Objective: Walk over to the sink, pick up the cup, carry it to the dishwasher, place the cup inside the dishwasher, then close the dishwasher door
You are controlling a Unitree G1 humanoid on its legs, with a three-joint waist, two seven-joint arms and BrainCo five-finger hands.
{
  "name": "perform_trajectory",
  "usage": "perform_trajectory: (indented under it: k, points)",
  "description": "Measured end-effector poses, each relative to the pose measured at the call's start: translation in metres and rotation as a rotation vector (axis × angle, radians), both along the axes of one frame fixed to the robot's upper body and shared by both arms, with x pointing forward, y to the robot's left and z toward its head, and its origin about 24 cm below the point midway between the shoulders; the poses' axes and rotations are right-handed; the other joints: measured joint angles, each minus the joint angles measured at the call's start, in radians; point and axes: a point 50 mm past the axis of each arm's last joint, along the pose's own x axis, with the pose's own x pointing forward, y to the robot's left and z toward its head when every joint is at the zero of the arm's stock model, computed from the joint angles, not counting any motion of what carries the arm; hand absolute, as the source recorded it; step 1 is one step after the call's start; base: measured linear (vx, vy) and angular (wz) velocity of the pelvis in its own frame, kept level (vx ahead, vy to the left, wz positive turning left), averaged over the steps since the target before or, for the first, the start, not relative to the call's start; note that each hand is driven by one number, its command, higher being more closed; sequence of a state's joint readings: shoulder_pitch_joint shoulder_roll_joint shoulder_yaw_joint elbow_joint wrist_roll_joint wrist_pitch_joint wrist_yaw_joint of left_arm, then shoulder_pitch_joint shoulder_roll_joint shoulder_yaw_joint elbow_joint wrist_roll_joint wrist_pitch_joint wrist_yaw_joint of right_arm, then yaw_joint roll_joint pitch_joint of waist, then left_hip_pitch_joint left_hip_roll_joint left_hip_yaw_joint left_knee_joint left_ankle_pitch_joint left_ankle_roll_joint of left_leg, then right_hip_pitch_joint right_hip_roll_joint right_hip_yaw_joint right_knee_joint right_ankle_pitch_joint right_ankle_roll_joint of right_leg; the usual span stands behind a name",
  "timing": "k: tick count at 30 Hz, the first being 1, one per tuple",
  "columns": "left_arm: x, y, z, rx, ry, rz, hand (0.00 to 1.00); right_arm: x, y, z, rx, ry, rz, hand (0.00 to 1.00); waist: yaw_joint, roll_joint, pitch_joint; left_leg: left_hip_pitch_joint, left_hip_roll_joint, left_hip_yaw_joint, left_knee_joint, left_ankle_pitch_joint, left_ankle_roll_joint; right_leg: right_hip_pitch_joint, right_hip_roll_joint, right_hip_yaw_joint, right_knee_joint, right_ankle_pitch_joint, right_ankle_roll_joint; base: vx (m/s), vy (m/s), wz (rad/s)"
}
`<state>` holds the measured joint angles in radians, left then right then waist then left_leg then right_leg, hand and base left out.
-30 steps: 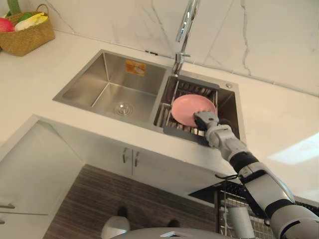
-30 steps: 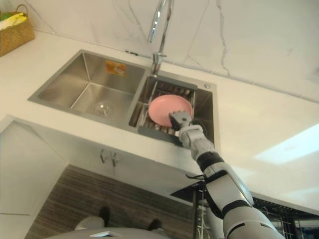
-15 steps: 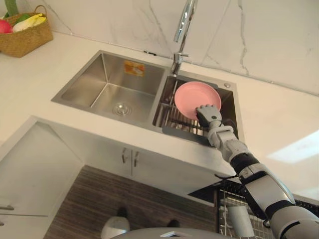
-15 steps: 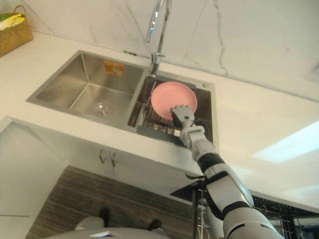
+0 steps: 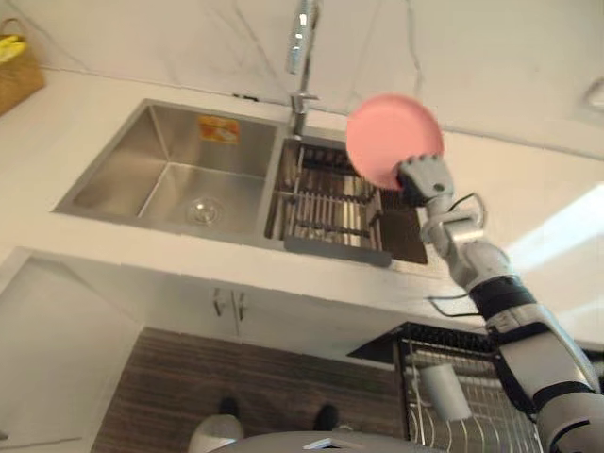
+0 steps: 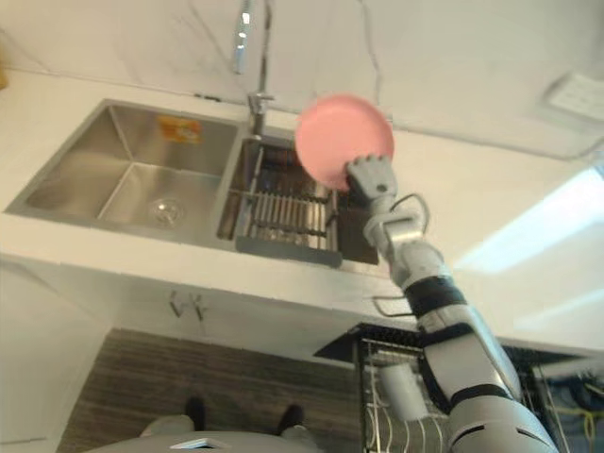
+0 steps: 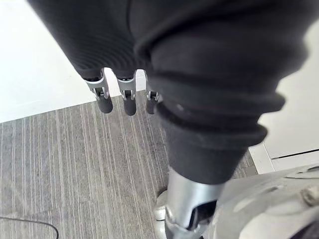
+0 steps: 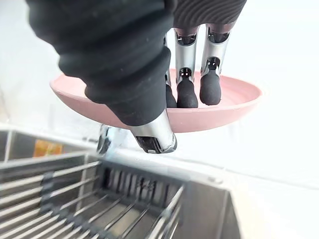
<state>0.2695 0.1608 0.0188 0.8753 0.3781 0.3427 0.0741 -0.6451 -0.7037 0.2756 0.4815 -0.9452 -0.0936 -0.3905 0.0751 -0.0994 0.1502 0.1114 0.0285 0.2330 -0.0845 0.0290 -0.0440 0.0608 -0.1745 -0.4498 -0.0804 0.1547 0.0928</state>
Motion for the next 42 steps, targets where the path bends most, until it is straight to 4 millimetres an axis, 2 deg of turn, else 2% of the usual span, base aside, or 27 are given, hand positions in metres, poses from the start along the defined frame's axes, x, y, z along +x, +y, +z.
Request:
perform_trajectory:
  k: [3, 5, 9, 17, 21, 28, 31, 39, 42]
  points:
    - [-0.002, 0.003, 0.000, -0.005, 0.013, -0.004, 0.00, -0.018, -0.013, 0.019, 0.038, -0.065, 0.010, 1.00, -0.027, -0.015, -0.013, 0.006, 0.004, 0.061, 0.000, -0.009, 0.003, -0.026, 0.006, 0.045, 0.000, 0.007, -0.004, 0.00, 0.015, -0.49]
    - [-0.006, 0.004, 0.000, 0.000, 0.028, -0.014, 0.00, -0.029, -0.020, 0.021, 0.072, -0.066, 0.011, 1.00, -0.049, -0.026, -0.021, 0.015, 0.005, 0.089, 0.000, -0.015, 0.002, -0.033, 0.009, 0.070, 0.000, 0.010, -0.006, 0.00, 0.005, -0.49]
    - [-0.016, 0.005, -0.001, 0.005, 0.079, -0.038, 0.00, -0.051, -0.036, 0.012, 0.085, 0.007, -0.007, 1.00, -0.090, -0.039, -0.058, 0.020, 0.004, 0.161, 0.000, -0.035, 0.002, -0.065, 0.016, 0.142, 0.000, 0.006, -0.005, -0.02, 0.008, -0.51]
    - [-0.030, 0.005, -0.002, 0.001, 0.145, -0.028, 0.00, -0.081, -0.058, -0.007, 0.129, 0.169, -0.059, 1.00, -0.145, -0.035, -0.082, 0.058, -0.006, 0.248, 0.001, -0.068, -0.004, -0.102, 0.018, 0.235, 0.042, -0.005, -0.003, 0.00, 0.016, -0.35]
    - [-0.037, 0.005, -0.002, 0.004, 0.175, -0.017, 0.00, -0.094, -0.066, -0.010, 0.153, 0.198, -0.077, 1.00, -0.158, -0.031, -0.103, 0.071, -0.011, 0.276, 0.006, -0.083, -0.006, -0.126, 0.021, 0.270, 0.065, -0.009, -0.010, 0.06, 0.018, -0.30]
    - [-0.046, 0.003, -0.003, -0.012, 0.209, 0.045, 0.00, -0.120, -0.079, -0.040, 0.167, 0.364, -0.146, 1.00, -0.174, -0.018, -0.111, 0.097, -0.014, 0.295, 0.007, -0.103, -0.003, -0.129, 0.022, 0.278, 0.087, -0.028, -0.017, 0.04, 0.008, -0.10]
    - [-0.052, 0.003, -0.002, -0.014, 0.224, 0.055, 0.00, -0.129, -0.083, -0.055, 0.240, 0.384, -0.187, 1.00, -0.185, -0.010, -0.113, 0.104, -0.014, 0.294, 0.007, -0.111, -0.004, -0.131, 0.020, 0.274, 0.103, -0.042, -0.020, 0.00, 0.000, 0.00]
    - [-0.055, 0.003, -0.002, -0.013, 0.232, 0.062, 0.00, -0.147, -0.120, -0.090, 0.426, 0.441, -0.432, 1.00, -0.186, 0.022, -0.109, 0.106, -0.015, 0.285, 0.007, -0.125, 0.002, -0.131, 0.013, 0.246, 0.122, -0.060, -0.016, 0.02, 0.011, 0.03]
    - [-0.054, 0.003, -0.002, -0.014, 0.229, 0.062, 0.00, -0.150, -0.123, -0.093, 0.434, 0.441, -0.456, 1.00, -0.187, 0.031, -0.100, 0.097, -0.011, 0.284, 0.041, -0.147, 0.003, -0.131, 0.008, 0.244, 0.134, -0.070, -0.010, 0.04, 0.020, 0.01]
